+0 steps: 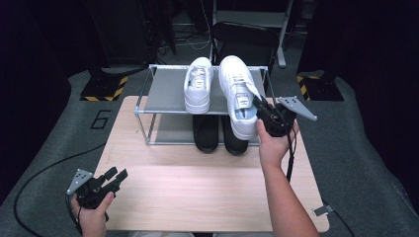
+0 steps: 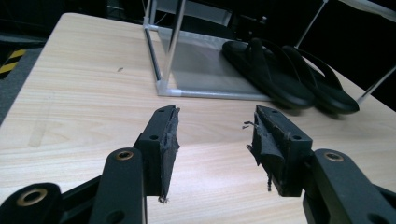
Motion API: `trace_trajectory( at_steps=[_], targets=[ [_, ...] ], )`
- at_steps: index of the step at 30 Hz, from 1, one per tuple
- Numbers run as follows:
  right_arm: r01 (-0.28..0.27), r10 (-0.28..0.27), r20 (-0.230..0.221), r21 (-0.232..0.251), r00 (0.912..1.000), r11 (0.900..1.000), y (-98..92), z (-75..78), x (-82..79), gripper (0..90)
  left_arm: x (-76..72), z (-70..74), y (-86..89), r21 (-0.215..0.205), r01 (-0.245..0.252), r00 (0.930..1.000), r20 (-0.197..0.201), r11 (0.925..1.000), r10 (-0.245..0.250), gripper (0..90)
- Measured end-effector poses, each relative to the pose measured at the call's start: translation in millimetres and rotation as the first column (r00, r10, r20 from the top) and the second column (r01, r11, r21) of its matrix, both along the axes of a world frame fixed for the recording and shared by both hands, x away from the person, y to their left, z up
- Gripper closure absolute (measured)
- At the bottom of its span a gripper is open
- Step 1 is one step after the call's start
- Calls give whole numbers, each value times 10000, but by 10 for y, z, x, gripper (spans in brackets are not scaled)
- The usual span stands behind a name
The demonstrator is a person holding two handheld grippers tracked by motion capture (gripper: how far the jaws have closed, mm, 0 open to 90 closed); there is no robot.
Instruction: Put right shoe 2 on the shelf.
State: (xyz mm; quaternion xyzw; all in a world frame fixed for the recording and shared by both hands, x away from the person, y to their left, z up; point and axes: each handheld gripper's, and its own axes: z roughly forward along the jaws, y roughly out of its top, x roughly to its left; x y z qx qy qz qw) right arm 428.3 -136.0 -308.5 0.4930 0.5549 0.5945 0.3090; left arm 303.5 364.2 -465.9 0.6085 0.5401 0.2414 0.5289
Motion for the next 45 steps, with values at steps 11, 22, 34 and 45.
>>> trace_trajectory(
  at_steps=[11, 22, 34, 45],
  targets=[
    [311, -311, -304, 19, 9991, 9995, 72, 61, 366, 811, -21, 3, -27, -48, 163, 9999, 49, 9999, -163, 496],
    [532, -529, -646, 30, 9965, 9986, 171, 101, 691, 810, -41, 5, -55, 29, 299, 9996, -7, 9995, -299, 496],
    [922, -944, -939, -267, 9911, 9954, 300, 68, 981, 808, -44, 20, -18, -31, 297, 9996, 40, 9996, -296, 496],
    [918, -907, -1359, 20, 9866, 9958, 353, -1, 1104, 804, -79, 8, 50, -24, 167, 9999, 3, 9999, -167, 496]
  ],
)
